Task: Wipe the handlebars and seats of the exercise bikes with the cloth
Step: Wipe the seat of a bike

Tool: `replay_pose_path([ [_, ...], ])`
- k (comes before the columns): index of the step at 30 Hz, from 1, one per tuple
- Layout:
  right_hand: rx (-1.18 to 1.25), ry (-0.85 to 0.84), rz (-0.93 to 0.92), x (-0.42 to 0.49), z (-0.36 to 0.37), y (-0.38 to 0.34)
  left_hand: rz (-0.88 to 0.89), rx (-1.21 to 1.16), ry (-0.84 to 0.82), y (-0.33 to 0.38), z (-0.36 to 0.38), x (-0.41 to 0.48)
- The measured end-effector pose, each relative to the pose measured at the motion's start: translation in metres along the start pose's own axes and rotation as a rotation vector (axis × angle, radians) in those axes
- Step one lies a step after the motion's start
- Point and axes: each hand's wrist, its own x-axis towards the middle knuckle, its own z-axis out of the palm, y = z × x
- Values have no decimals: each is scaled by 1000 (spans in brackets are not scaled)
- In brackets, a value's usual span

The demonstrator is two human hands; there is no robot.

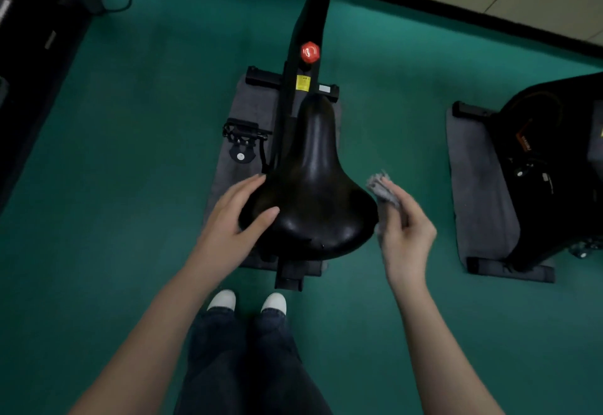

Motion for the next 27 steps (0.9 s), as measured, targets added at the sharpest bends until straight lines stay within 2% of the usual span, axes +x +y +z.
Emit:
replay_pose_path([
  [3, -8, 47, 28, -22, 8, 3, 19, 19, -2, 1, 0, 0],
  [7, -119, 82, -236, -82, 16, -2, -15, -9, -2, 0, 1, 1],
  [9, -83, 86, -255, -97, 16, -4, -12, -11, 8, 0, 1, 1],
  [14, 122, 229, -10, -33, 0, -1, -11, -10, 2, 1, 1, 2],
  [18, 229, 190, 223, 21, 9, 17, -2, -28, 4, 0, 2, 2],
  [20, 284, 192, 287, 14, 18, 23, -2, -32, 9, -1, 2, 2],
  [24, 350, 392, 349, -34, 26, 25, -8, -14, 21, 0, 3, 2],
  [27, 397, 456, 354, -66, 30, 22, -24, -22, 38, 4, 5, 2],
])
